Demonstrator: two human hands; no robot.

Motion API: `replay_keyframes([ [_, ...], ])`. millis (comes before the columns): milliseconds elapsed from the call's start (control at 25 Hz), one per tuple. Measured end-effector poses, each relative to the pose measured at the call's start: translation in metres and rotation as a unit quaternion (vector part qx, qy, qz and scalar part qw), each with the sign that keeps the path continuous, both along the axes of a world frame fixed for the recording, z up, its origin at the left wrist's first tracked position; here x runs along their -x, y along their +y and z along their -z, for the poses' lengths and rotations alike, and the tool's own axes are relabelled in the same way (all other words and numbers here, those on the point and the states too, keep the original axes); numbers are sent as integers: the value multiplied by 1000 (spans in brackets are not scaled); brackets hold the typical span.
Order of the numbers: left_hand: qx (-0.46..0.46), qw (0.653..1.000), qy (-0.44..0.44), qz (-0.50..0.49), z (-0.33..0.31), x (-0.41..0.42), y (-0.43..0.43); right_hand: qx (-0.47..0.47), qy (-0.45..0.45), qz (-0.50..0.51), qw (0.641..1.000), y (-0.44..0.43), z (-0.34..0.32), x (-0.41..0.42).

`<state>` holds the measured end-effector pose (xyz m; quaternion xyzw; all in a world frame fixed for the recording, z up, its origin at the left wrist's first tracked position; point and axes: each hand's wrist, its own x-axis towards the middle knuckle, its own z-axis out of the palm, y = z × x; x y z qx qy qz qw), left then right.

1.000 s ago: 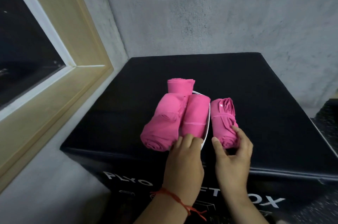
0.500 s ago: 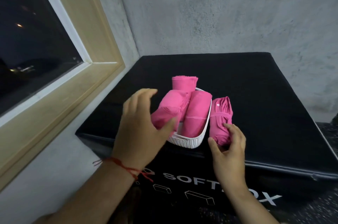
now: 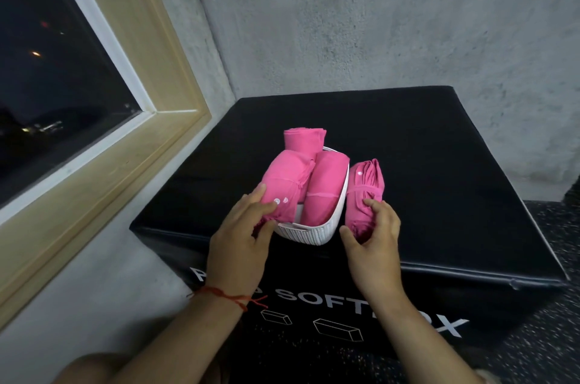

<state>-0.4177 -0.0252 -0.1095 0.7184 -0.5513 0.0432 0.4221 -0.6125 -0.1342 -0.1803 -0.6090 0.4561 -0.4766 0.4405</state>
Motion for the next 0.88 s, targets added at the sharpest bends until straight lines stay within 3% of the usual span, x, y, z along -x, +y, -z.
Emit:
replay_keyframes([
  [240,55,998,27,26,9,-6,3,4,4,-19,1000,1,-1,7],
  [440,44,997,45,38,-4,-1,7,3,12,-12,1000,-3,1,7],
  [560,80,972,222,-12,-22,-1,8,4,14,1,1000,-5,-1,3],
  [680,-66,886,456,-53,-44,-7,-12,6,9,8,1000,-5,0,0],
  [760,-114,870,479,-30,-47,-2,-21,7,8,10,1000,-5,1,0],
  [880,-62,880,471,6,-41,5,-22,8,9,4,1000,-6,2,0],
])
